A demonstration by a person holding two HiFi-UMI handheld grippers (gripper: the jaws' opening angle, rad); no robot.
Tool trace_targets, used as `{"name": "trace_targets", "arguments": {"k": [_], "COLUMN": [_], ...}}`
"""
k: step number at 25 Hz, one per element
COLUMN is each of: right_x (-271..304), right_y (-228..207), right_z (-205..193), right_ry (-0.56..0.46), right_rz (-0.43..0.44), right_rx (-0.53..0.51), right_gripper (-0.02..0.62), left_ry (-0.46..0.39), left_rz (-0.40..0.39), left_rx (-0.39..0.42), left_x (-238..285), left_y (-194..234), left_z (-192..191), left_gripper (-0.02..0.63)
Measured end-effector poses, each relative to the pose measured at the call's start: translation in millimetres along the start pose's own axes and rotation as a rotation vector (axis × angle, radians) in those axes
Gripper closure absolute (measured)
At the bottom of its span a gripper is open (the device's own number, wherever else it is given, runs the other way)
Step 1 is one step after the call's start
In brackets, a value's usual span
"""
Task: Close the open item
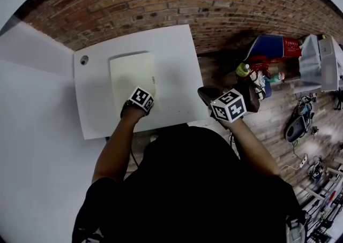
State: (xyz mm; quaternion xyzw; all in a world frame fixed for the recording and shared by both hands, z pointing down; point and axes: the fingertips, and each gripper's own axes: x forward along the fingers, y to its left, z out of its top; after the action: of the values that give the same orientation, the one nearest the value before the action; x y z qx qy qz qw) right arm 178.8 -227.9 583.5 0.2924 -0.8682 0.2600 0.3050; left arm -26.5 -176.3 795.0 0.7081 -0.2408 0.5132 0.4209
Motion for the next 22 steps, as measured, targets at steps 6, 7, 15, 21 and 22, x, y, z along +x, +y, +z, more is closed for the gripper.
{"name": "trace_targets", "arguments": {"k": [6,7,15,21,22], "right_x": [1.4,1.7,2.9,2.2,2.0], "right_y": [-2.9,-2.8,-1.3,-0.2,0.1], "right_z": [-3.3,-4.1,-7.6,-10.3,-10.8], "right_ry": [0.002,0.003,0.007,0.015,0.015], "right_rz": [0.002,0.002,0.012,0.02,0.021], "right_rx": [0.005,0.006,0.004,-0.001,-0.002], "right_gripper": [0.595,0.595,0.595,0.595,0.595], "left_ry": [0.037,0.039,0.025,-0.001,-0.006], "left_rz": [0.002,0.001,-0.013,-0.067,-0.078], "left_rx": [0.006,0.007,0.005,-0.006,-0.008], "left_x": [3.4,3.7,2.2,3.3,4.3], "left_y": [1.2,1.3,-1.4,-12.4,-15.7], "left_z": [0.1,0.2,-0.3,0.2,0.5], "left_gripper": [0.525,0.525,0.511,0.438,0.41]}}
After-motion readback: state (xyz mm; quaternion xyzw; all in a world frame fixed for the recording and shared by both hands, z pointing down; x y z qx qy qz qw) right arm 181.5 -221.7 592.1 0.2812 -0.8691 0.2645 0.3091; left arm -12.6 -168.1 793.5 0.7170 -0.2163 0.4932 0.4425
